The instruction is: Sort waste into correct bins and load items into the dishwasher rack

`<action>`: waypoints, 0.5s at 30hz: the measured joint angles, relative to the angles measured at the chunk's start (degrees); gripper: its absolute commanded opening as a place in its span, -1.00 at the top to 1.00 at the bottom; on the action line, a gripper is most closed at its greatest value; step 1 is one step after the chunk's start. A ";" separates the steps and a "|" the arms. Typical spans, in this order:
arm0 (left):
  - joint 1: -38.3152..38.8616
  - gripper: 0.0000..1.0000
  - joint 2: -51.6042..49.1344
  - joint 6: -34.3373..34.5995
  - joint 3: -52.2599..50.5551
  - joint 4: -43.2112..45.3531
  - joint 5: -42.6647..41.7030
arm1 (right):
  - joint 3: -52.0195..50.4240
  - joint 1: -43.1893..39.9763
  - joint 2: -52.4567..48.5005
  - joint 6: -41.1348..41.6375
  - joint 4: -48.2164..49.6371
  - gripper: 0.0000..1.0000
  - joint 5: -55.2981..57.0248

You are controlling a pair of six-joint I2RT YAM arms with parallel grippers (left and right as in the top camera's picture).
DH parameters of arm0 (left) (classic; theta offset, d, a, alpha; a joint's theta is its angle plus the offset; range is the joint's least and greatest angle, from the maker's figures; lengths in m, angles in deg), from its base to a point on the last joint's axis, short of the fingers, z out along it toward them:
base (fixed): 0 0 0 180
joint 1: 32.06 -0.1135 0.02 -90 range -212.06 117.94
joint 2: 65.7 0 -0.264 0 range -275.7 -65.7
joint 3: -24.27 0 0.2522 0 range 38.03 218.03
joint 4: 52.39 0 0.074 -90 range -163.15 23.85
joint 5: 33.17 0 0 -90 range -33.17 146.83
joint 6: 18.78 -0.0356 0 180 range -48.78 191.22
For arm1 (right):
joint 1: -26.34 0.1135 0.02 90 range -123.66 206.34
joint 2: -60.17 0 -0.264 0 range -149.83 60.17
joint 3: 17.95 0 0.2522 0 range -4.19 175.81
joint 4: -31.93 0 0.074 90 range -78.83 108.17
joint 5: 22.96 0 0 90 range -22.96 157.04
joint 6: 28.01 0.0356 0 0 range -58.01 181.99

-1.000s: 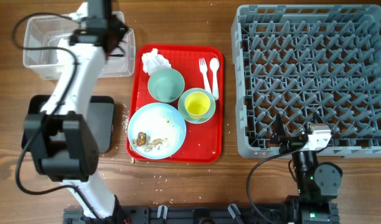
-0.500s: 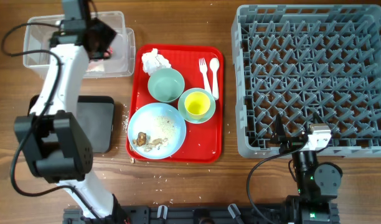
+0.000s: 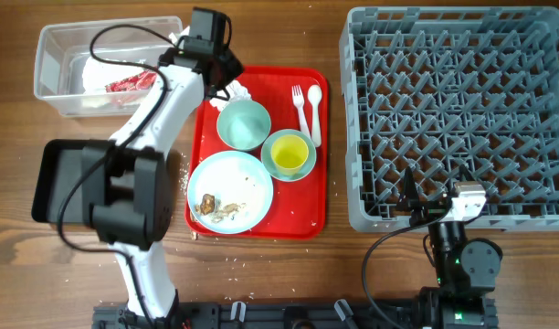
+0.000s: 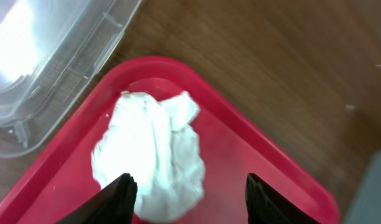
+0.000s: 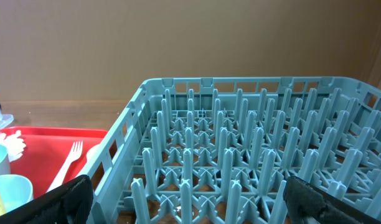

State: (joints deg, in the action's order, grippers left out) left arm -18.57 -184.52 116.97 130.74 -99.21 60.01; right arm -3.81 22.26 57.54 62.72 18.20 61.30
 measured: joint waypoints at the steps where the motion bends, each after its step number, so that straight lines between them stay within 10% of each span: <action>1: -0.04 -0.13 -1.25 0.00 0.00 0.52 0.07 | 0.00 0.00 0.00 0.00 0.00 -0.98 0.00; 15: -0.04 0.10 -7.30 -0.04 0.00 2.01 0.63 | 0.00 0.00 0.00 0.00 0.00 -0.99 0.00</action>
State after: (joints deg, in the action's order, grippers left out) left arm -18.61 -191.82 116.93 130.74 -97.20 60.64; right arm -3.81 22.26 57.54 62.72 18.20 61.30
